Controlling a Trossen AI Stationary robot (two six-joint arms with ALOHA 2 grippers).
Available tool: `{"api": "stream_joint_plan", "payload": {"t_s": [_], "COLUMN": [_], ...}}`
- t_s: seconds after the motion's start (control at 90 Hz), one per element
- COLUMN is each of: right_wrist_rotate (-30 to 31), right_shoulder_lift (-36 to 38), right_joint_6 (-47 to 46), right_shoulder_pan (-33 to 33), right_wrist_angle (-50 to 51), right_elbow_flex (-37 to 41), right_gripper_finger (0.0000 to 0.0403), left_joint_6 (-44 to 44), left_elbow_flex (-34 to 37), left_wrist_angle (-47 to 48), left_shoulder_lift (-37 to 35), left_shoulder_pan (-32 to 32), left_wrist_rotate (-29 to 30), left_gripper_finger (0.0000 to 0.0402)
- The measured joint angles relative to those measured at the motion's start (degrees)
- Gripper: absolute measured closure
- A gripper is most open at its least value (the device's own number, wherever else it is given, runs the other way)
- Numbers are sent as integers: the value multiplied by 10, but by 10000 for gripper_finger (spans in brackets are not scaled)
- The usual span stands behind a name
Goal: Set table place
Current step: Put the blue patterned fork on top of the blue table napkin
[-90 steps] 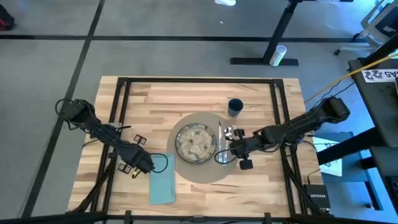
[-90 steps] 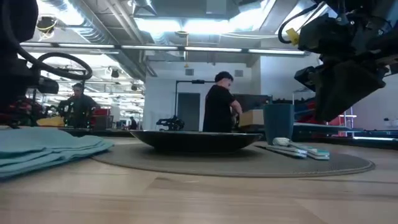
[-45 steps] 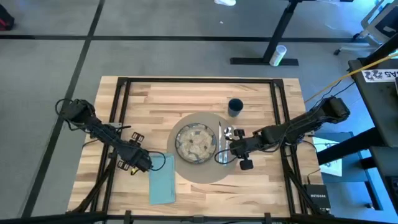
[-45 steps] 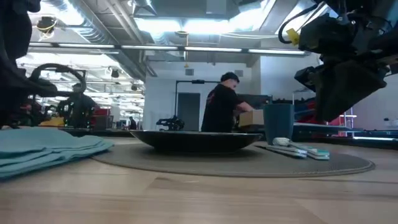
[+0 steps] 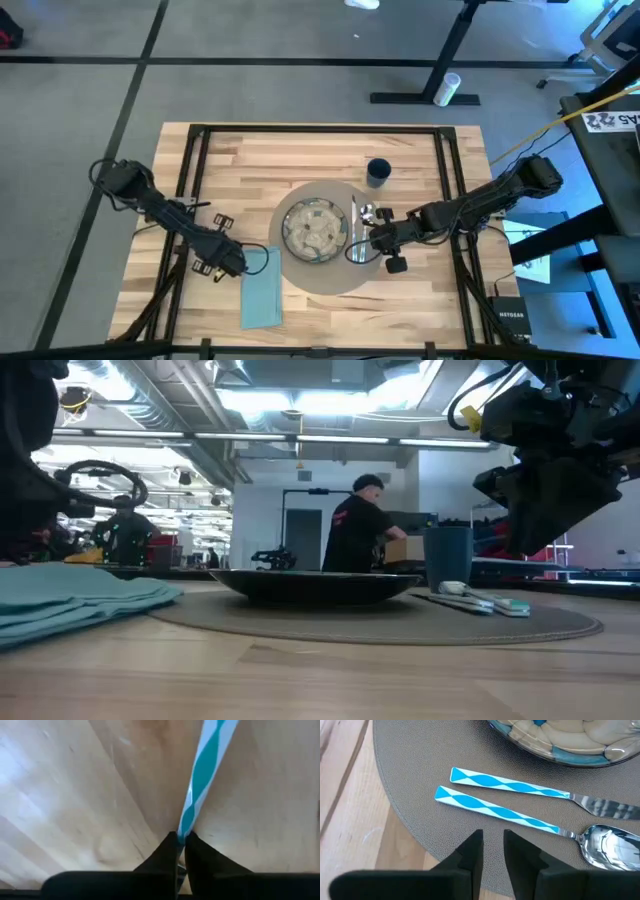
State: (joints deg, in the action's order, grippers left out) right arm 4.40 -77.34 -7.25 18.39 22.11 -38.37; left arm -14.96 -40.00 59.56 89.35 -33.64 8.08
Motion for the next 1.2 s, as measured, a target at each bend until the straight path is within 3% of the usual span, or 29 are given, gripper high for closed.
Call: {"api": "stream_joint_plan", "payload": {"t_s": [0.167, 0.511, 0.811, 1.2], "right_wrist_rotate": [0, 0, 0, 0], "right_shoulder_lift": [0, 0, 0, 0], "right_joint_6": [0, 0, 0, 1], "right_shoulder_pan": [0, 0, 0, 0], "right_wrist_angle": [0, -1, -1, -2], "right_elbow_flex": [0, 0, 0, 0], "right_gripper_finger": [340, 340, 340, 340], "left_joint_6": [13, 12, -16, 76], "left_elbow_flex": [-17, -94, -139, -198], "left_wrist_angle": [25, 195, 304, 287], "left_shoulder_lift": [8, 8, 8, 21], "left_shoulder_pan": [-6, -9, -9, -32], "left_wrist_rotate": [8, 59, 67, 116], "left_gripper_finger": [400, 401, 401, 401]}}
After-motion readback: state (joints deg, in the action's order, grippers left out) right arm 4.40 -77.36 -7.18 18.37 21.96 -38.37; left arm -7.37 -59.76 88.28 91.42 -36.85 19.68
